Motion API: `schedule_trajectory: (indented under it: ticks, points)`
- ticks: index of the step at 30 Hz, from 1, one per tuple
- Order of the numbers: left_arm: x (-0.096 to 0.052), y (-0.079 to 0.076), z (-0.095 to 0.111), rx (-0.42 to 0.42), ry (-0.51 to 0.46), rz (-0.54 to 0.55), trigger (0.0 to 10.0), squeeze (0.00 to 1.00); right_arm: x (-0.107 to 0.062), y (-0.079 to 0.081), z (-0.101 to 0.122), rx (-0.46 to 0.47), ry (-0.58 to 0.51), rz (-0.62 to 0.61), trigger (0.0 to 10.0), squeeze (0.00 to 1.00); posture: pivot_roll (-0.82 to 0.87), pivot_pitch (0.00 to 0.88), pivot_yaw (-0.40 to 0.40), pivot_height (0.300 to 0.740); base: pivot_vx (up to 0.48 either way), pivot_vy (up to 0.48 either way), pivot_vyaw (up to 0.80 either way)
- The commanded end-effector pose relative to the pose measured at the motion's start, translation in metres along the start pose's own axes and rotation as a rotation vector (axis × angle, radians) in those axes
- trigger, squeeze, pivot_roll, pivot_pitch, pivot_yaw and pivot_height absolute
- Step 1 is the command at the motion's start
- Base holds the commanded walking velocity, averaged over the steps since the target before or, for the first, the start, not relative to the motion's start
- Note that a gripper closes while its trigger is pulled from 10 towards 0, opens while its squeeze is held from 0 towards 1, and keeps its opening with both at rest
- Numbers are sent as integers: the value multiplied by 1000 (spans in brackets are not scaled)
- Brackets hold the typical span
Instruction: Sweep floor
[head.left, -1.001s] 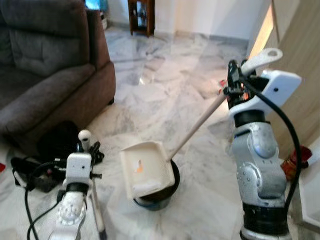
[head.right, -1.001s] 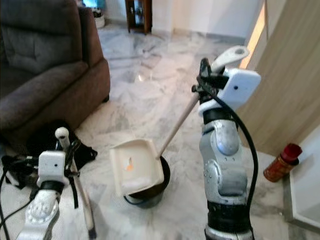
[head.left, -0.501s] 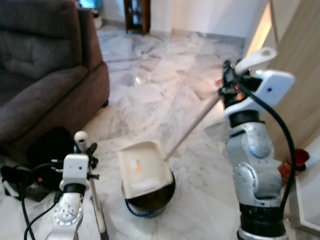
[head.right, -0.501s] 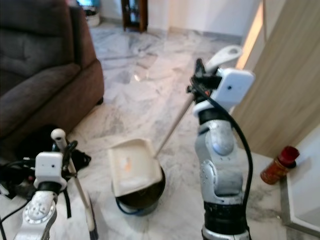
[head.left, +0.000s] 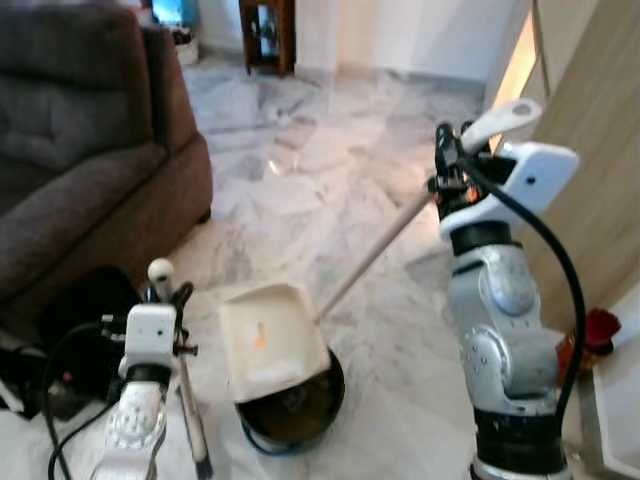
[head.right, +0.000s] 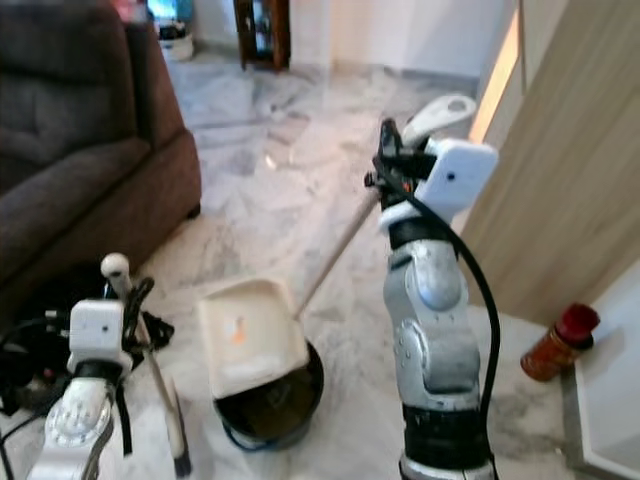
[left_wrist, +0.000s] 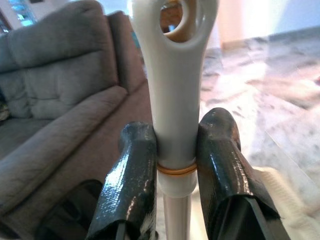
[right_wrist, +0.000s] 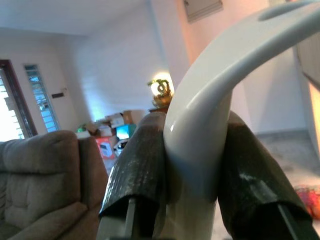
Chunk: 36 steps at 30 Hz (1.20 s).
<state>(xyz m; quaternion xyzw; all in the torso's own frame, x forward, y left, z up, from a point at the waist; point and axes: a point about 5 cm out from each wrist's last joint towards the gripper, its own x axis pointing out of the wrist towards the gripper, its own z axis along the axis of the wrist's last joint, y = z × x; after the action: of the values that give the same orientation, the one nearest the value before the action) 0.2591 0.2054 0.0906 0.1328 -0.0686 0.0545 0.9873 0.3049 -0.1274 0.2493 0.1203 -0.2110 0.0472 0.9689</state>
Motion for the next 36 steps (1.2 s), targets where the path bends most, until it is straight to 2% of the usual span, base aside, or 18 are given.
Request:
schedule_trajectory:
  ticks: [1,6,8,10,14,15,16,23,36]
  points:
    - [2,5,6,20,-38,1,10000,0,1,11,15,-9,-85,38,10000,0,77,75,35,740,0,0,0]
    - [2,4,7,19,-42,0,10000,0,-3,26,14,-7,-99,73,10000,0,79,84,35,740,0,0,0]
    - [2,4,7,18,-41,0,10000,0,-4,30,15,-32,-109,91,10000,0,78,85,34,740,0,0,0]
    - [2,4,7,16,-40,0,10000,0,-6,38,17,-100,-145,134,10000,0,79,86,34,740,0,0,0]
    - [2,3,7,22,-44,-5,10000,0,-7,41,20,-134,-175,156,10000,0,81,82,32,740,0,0,0]
    - [2,3,7,22,-44,-5,10000,0,-7,43,21,-158,-187,164,10000,0,81,82,32,740,0,0,0]
    - [2,3,7,22,-45,-6,10000,0,-8,45,22,-224,-215,179,10000,0,83,78,31,740,0,0,0]
    - [2,3,7,26,-46,-8,10000,0,-15,60,22,-360,-286,253,10000,0,86,71,32,740,0,0,0]
    - [2,4,8,28,-50,-6,10000,0,-23,72,20,-331,-298,313,10000,0,87,74,33,740,0,0,0]
